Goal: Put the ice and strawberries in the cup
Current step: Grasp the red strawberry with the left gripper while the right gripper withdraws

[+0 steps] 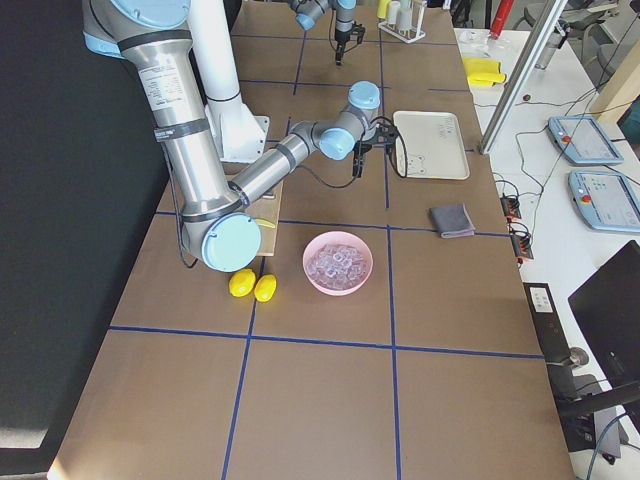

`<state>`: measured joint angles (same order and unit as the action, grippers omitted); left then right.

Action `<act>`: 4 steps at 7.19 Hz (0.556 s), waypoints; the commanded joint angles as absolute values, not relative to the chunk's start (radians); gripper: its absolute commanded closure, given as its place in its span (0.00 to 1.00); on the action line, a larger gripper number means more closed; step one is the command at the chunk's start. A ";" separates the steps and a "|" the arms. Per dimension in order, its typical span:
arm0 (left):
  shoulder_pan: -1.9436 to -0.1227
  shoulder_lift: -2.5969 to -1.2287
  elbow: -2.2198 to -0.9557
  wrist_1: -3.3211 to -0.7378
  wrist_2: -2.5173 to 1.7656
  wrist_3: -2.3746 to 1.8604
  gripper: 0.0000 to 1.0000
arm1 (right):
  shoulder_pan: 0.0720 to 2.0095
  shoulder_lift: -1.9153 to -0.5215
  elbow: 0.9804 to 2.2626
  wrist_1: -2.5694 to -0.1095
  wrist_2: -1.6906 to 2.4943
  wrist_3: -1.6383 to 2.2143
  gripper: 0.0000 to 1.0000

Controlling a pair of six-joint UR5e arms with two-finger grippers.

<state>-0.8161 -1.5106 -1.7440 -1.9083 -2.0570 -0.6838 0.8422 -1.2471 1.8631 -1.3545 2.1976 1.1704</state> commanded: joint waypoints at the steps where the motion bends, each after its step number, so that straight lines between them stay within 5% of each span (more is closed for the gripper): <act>1: -0.818 -1.508 -1.759 -1.907 -2.059 -0.684 0.94 | 0.842 -1.247 1.865 -1.355 2.198 1.170 0.01; 4: -0.876 -1.497 -1.951 -1.859 -2.193 -0.763 1.00 | 0.856 -1.287 1.894 -1.355 2.198 1.172 0.01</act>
<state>-0.8466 -1.4997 -1.8711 -1.8811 -2.1446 -0.7138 0.8495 -1.2603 1.8805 -1.3552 2.2011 1.1718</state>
